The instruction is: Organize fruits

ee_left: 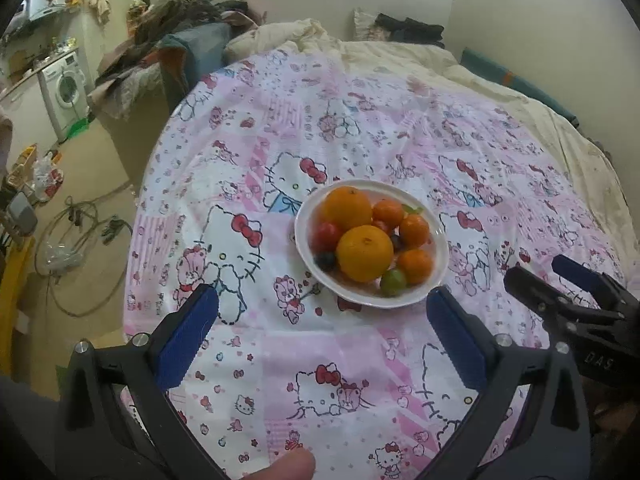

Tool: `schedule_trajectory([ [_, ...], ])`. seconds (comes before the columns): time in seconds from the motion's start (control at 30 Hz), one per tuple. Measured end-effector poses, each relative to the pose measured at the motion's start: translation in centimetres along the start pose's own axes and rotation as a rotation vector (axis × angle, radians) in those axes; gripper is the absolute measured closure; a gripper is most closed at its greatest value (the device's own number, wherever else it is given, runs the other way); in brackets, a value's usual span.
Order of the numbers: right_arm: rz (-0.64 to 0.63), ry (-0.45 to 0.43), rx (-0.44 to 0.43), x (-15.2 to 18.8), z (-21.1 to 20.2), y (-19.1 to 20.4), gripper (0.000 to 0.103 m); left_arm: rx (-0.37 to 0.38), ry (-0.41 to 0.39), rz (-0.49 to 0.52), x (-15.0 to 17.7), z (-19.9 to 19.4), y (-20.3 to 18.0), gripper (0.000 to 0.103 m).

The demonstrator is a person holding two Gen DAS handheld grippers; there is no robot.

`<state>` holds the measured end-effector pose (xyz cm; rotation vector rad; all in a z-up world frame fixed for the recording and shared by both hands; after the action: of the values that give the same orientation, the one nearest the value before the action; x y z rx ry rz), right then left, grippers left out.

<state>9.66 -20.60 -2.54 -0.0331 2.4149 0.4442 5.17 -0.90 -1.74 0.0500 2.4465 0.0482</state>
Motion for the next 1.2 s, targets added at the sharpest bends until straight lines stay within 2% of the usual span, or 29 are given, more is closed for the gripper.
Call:
schedule_trajectory([
  [0.17, 0.007, -0.005, -0.001, -0.1, 0.0, 0.1, 0.000, -0.017, 0.035, -0.022, 0.3, 0.6, 0.5, 0.000],
  [0.5, 0.002, -0.013, 0.001, -0.1, -0.3, 0.3, 0.000, -0.029, 0.012, -0.024, 0.3, 0.2, 0.8, 0.000],
  [0.63, 0.005, -0.018, 0.008, -0.2, -0.3, 0.1, 0.000, -0.061, -0.004, -0.017, 0.2, 0.0, 1.0, 0.000],
  [1.2, -0.005, -0.012, 0.014, -0.1, -0.2, 0.3, 0.000, -0.041, -0.009, -0.041, 0.2, -0.1, 1.4, 0.000],
])
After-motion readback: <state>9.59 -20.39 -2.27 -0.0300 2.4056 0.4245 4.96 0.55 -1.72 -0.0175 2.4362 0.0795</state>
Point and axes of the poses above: each gripper's, at about its wrist camera, not at the fingertips, and z roughly the way its jaws point, y to its left, x to its underside, the point moved 3 cm from there along z, roughly the way its jaws point, and after that the axes turned 12 degrees about z, right-handed, at the moved point
